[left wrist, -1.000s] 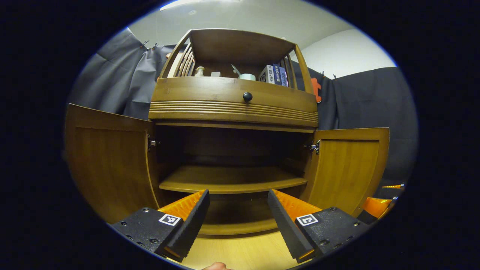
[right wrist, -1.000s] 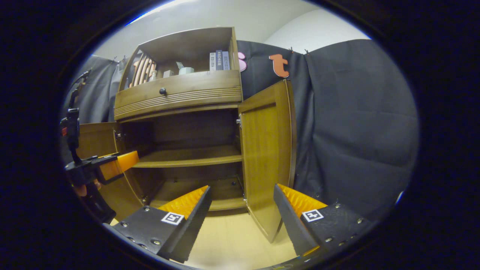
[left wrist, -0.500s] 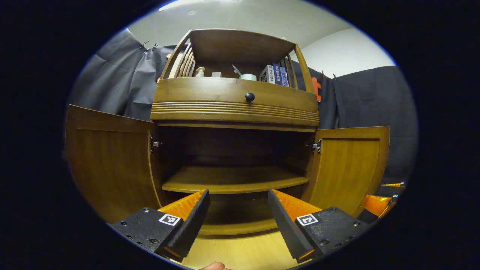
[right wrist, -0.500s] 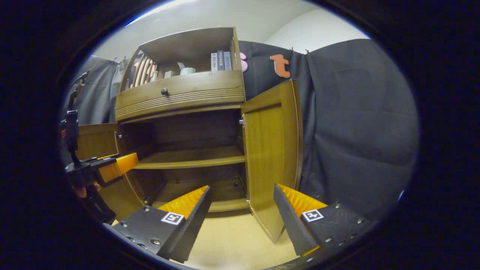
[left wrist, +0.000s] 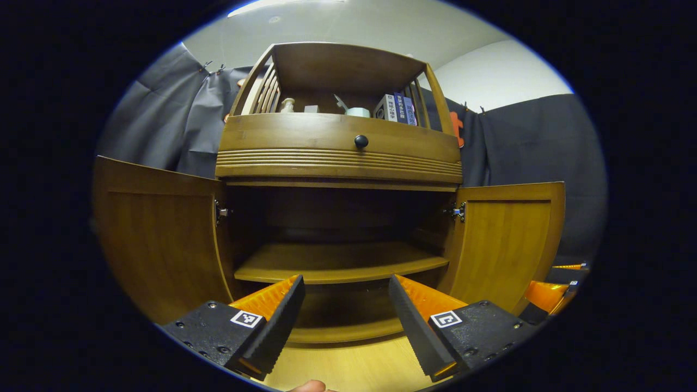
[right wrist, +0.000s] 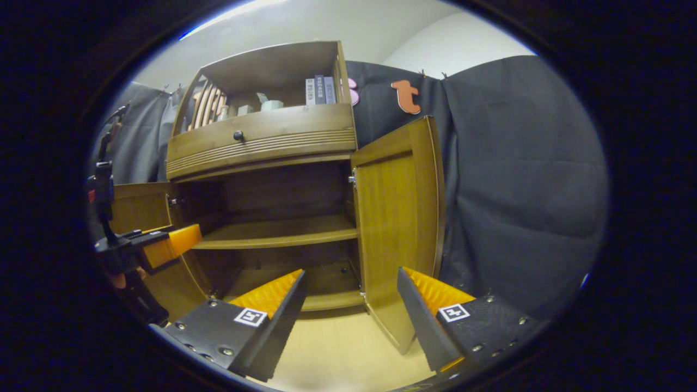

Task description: Open the right door of the double-door shoe cabinet with the right hand, and open the left door with the left hand.

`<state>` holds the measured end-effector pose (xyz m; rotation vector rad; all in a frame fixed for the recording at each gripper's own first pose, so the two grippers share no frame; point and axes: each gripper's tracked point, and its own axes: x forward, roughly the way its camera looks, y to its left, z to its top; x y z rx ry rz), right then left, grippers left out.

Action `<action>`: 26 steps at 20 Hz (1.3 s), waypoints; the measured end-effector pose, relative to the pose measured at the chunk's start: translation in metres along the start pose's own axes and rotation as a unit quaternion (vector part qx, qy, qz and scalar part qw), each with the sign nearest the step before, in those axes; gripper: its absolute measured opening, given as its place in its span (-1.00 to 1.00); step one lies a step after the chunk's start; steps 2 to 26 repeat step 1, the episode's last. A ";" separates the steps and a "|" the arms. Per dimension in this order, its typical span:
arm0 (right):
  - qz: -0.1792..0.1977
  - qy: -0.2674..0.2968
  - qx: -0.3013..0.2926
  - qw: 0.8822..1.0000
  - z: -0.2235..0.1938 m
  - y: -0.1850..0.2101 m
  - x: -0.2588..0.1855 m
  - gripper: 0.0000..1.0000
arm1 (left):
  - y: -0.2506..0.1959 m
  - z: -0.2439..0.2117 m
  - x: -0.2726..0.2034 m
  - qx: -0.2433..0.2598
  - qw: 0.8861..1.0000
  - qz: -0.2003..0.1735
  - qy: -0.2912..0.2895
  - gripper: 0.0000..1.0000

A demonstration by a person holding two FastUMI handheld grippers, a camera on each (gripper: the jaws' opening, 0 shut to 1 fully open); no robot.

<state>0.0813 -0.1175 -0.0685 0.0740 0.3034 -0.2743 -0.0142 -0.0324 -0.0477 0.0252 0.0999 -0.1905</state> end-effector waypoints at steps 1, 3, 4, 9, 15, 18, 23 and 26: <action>-0.001 -0.003 0.001 1.000 0.002 0.000 0.000 0.97 | 0.000 0.001 0.001 0.002 1.000 -0.002 -0.001 0.92; -0.001 -0.003 0.001 1.000 0.002 0.000 0.000 0.97 | 0.000 0.001 0.001 0.002 1.000 -0.002 -0.001 0.92; -0.001 -0.003 0.001 1.000 0.002 0.000 0.000 0.97 | 0.000 0.001 0.001 0.002 1.000 -0.002 -0.001 0.92; -0.001 -0.003 0.001 1.000 0.002 0.000 0.000 0.97 | 0.000 0.001 0.001 0.002 1.000 -0.002 -0.001 0.92; -0.001 -0.003 0.001 1.000 0.002 0.000 0.000 0.97 | 0.000 0.001 0.001 0.002 1.000 -0.002 -0.001 0.92; -0.001 -0.003 0.001 1.000 0.002 0.000 0.000 0.97 | 0.000 0.001 0.001 0.002 1.000 -0.002 -0.001 0.92; -0.001 -0.003 0.001 1.000 0.002 0.000 0.000 0.97 | 0.000 0.001 0.001 0.002 1.000 -0.002 -0.001 0.92; -0.001 -0.003 0.001 1.000 0.002 0.000 0.000 0.97 | 0.000 0.001 0.001 0.002 1.000 -0.002 -0.001 0.92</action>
